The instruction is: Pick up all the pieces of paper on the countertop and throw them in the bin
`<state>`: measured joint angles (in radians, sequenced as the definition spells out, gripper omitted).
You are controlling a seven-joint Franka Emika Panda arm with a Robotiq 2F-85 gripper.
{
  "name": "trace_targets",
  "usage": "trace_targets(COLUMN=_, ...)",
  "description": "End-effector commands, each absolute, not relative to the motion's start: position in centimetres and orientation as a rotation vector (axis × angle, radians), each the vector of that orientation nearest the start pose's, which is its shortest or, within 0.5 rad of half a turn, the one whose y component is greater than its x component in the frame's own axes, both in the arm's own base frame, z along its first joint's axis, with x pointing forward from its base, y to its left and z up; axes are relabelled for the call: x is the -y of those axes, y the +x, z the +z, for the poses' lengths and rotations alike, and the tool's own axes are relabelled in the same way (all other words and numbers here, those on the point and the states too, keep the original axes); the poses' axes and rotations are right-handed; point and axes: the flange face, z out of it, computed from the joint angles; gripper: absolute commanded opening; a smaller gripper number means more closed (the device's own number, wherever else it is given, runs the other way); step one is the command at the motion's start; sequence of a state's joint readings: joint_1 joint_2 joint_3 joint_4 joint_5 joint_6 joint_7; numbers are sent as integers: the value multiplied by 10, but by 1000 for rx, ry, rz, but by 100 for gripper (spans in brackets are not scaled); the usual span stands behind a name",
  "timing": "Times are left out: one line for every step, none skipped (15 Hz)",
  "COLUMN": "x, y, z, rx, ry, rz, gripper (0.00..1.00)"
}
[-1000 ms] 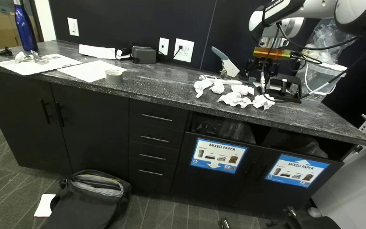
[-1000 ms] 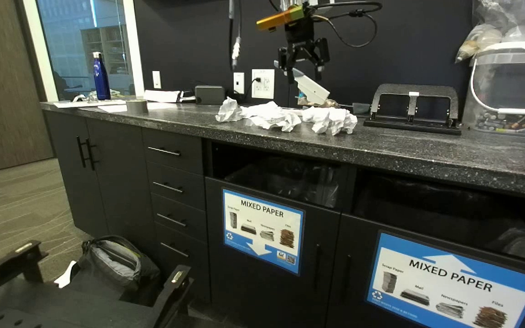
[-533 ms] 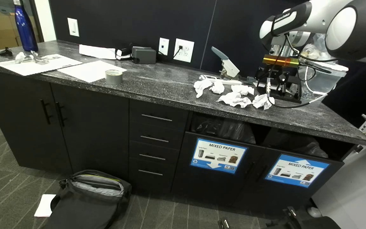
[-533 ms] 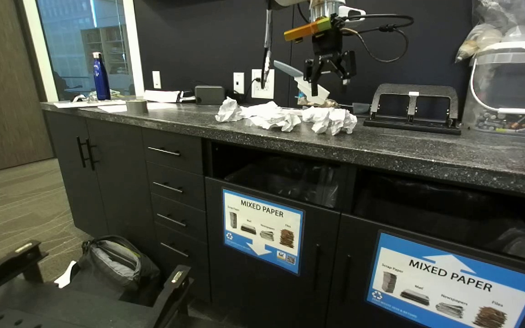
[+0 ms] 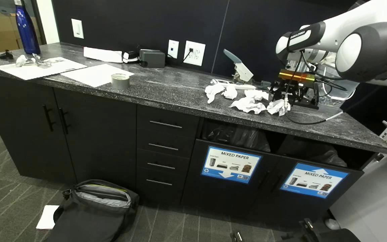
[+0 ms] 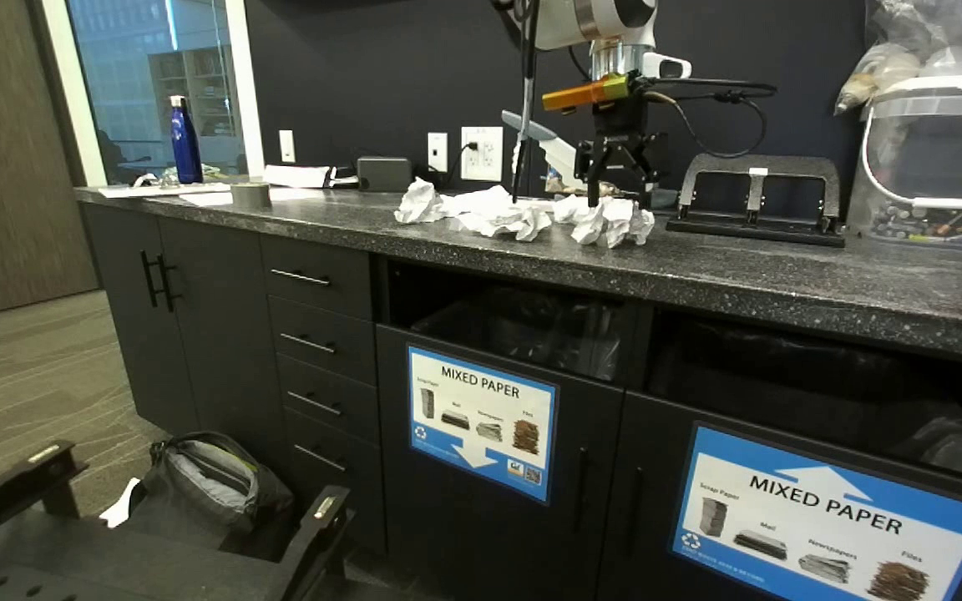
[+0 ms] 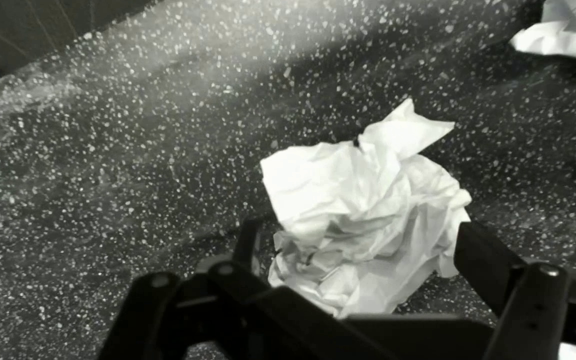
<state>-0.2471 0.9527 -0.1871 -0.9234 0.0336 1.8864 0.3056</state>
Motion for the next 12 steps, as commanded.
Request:
trace_targets(x=292, y=746, z=299, rx=-1043, ry=-3075, rz=-119, gripper=100)
trace_targets(x=295, y=746, z=292, rx=-1046, ry=-3072, rz=-127, gripper=100)
trace_targets(x=296, y=747, z=285, rx=-1037, ry=-3079, rz=-137, gripper=100)
trace_targets(x=298, y=747, z=281, rx=-1032, ry=-3077, rz=-139, gripper=75)
trace_targets(x=299, y=746, z=277, rx=-1021, ry=-3078, rz=-138, gripper=74)
trace_targets(x=297, y=746, z=272, rx=-1002, ry=-3090, rz=-128, gripper=68)
trace_targets(x=297, y=745, z=270, rx=-988, ry=-3094, rz=-123, gripper=58)
trace_targets(x=296, y=745, z=270, rx=-977, ry=-3099, rz=-117, gripper=50)
trace_targets(x=293, y=744, z=270, rx=-962, ry=-3103, rz=-113, gripper=42)
trace_targets(x=291, y=743, z=271, rx=-943, ry=-3108, rz=-102, gripper=35)
trace_targets(x=290, y=742, z=272, rx=-932, ry=-3111, rz=-94, gripper=28)
trace_targets(x=286, y=742, z=270, rx=-922, ry=-3121, rz=-93, gripper=20)
